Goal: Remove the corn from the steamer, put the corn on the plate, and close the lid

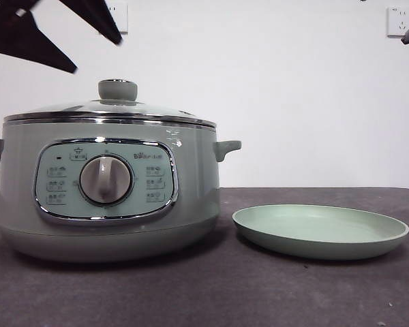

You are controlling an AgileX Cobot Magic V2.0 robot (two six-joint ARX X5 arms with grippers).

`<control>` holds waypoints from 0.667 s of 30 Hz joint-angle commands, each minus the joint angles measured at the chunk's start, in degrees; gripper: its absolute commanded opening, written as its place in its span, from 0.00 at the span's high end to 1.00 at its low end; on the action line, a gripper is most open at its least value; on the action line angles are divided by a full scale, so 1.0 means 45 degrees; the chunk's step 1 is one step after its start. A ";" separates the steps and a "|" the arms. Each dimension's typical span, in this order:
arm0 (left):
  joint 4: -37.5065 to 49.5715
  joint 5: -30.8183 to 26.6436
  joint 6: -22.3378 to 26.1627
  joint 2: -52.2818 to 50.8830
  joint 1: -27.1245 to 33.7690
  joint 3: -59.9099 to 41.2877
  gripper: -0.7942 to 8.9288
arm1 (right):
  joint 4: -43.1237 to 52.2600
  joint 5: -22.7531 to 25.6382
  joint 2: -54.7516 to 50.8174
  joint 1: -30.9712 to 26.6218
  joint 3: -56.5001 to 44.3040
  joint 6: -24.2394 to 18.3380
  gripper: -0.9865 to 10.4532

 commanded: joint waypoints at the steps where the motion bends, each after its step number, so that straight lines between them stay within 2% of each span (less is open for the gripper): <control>1: 0.0374 -0.0554 0.0015 0.0573 -0.0345 0.0311 0.45 | -0.0063 0.0024 0.0015 0.0034 0.0019 0.0073 0.55; 6: 0.0301 -0.1525 0.0063 0.1627 -0.0661 0.0797 0.45 | -0.0160 0.0024 0.0015 0.0034 0.0019 0.0073 0.55; 15: 0.0461 -0.1511 0.0063 0.2531 -0.0680 0.0801 0.46 | -0.0155 0.0029 0.0015 0.0034 0.0019 0.0073 0.56; 16: 0.0471 -0.1506 0.0068 0.2531 -0.0680 0.0801 0.51 | -0.0155 0.0029 0.0015 0.0034 0.0019 0.0073 0.56; 20: 0.0447 -0.1486 0.0447 0.2531 -0.0680 0.0801 0.79 | -0.0151 0.0034 0.0015 0.0034 0.0019 0.0073 0.56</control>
